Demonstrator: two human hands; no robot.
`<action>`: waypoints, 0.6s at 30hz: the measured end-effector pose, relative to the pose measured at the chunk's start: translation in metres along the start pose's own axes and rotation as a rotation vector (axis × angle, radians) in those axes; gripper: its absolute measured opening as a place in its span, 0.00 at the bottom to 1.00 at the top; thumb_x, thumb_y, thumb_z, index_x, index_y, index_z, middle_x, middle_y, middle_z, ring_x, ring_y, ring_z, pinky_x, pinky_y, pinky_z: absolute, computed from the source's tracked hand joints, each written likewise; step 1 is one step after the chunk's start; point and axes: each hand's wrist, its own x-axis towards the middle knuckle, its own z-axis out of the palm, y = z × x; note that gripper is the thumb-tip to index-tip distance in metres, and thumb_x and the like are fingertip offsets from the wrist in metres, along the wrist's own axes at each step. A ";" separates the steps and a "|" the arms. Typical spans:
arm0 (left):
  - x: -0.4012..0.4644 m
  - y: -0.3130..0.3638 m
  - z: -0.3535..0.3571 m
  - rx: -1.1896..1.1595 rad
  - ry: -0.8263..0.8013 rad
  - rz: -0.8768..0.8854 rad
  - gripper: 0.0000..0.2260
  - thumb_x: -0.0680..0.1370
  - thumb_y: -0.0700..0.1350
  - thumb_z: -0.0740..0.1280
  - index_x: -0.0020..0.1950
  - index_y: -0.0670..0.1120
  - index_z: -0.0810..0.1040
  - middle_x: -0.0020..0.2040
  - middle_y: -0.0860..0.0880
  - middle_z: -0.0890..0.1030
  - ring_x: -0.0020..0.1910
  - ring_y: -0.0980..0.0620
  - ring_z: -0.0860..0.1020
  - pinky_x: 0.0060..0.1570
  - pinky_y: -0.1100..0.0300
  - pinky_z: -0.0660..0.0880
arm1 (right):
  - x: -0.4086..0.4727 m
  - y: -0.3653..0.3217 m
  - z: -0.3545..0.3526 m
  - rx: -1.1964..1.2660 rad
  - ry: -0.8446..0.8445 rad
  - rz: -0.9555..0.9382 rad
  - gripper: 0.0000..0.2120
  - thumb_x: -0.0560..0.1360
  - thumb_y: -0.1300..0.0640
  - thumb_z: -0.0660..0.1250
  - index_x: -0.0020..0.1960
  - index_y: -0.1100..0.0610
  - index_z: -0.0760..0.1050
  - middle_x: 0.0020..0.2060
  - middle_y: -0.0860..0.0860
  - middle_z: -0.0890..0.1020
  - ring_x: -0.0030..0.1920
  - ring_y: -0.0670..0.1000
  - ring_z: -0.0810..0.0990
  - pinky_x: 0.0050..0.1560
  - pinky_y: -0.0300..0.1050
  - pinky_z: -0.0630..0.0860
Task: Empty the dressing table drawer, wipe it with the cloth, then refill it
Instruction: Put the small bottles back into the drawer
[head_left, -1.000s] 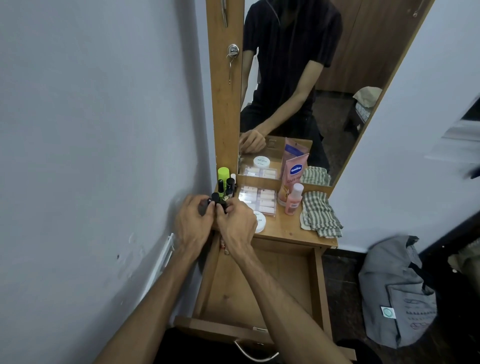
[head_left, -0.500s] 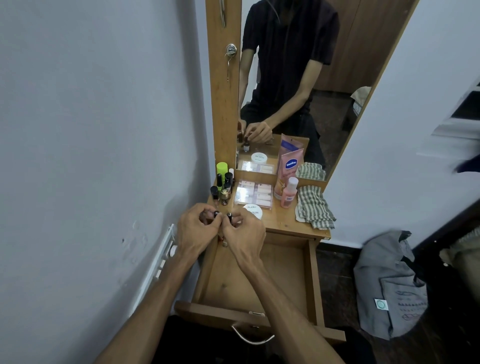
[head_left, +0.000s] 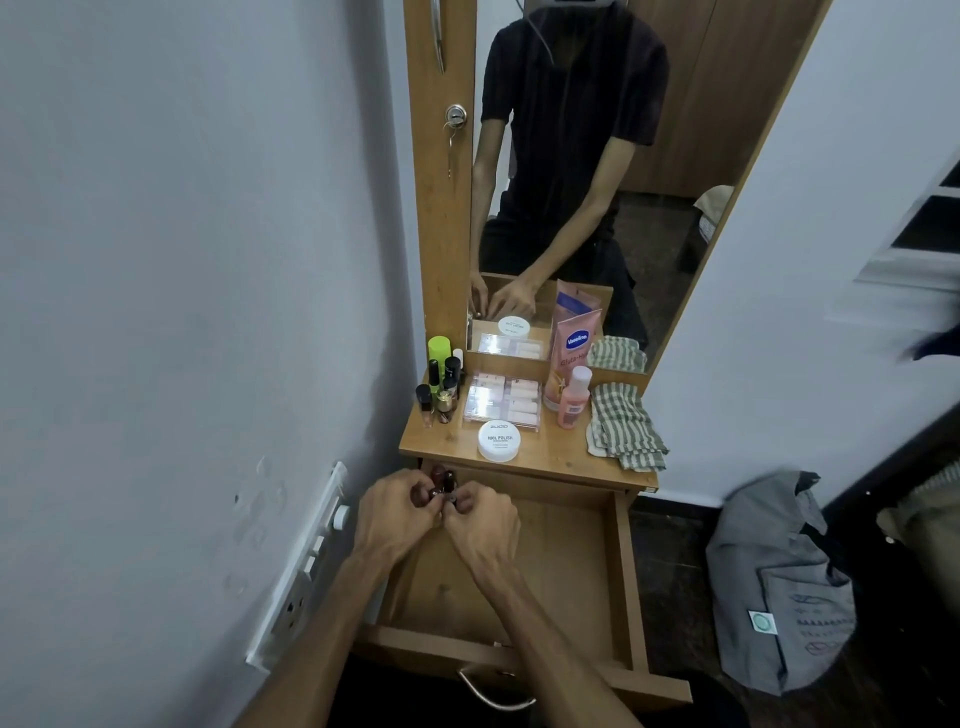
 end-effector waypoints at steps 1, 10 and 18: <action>0.001 -0.002 0.001 0.020 -0.004 0.006 0.05 0.69 0.51 0.76 0.40 0.54 0.81 0.37 0.58 0.80 0.37 0.57 0.77 0.36 0.63 0.71 | 0.001 0.000 0.002 -0.003 -0.011 0.006 0.13 0.70 0.45 0.68 0.50 0.47 0.84 0.42 0.44 0.87 0.47 0.51 0.85 0.47 0.43 0.79; 0.010 -0.007 0.008 0.117 -0.029 0.097 0.05 0.74 0.51 0.72 0.47 0.51 0.84 0.44 0.55 0.81 0.42 0.52 0.80 0.39 0.60 0.72 | 0.012 0.001 0.015 0.008 -0.028 0.027 0.16 0.68 0.46 0.66 0.53 0.47 0.84 0.43 0.44 0.87 0.47 0.50 0.85 0.42 0.38 0.71; 0.008 -0.003 0.010 0.109 -0.042 0.092 0.07 0.74 0.51 0.72 0.49 0.50 0.83 0.46 0.54 0.79 0.43 0.51 0.80 0.39 0.60 0.70 | 0.013 0.008 0.010 -0.005 -0.047 0.012 0.16 0.69 0.47 0.68 0.55 0.47 0.83 0.42 0.45 0.87 0.47 0.50 0.85 0.43 0.39 0.72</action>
